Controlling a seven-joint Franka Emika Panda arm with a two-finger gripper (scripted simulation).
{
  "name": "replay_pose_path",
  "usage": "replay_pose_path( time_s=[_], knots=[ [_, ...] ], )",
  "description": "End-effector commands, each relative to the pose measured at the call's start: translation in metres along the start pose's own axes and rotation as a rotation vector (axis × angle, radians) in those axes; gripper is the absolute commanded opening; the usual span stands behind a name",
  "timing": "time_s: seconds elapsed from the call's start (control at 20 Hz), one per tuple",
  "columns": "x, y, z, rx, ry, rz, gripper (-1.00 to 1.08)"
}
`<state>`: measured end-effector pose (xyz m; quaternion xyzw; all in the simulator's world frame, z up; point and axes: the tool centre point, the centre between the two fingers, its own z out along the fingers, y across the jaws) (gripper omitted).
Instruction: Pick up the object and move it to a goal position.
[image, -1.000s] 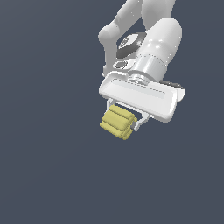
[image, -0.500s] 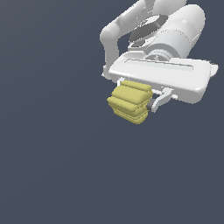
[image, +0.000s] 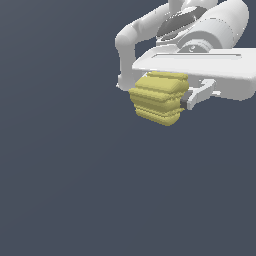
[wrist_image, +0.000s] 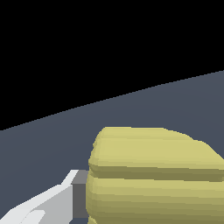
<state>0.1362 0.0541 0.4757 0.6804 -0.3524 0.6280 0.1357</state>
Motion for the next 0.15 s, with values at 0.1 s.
replay_pose_path(
  time_s=[0.1],
  knots=[
    [0.0026,0.0004,-0.0001,-0.006,0.009,0.003,-1.0]
  ],
)
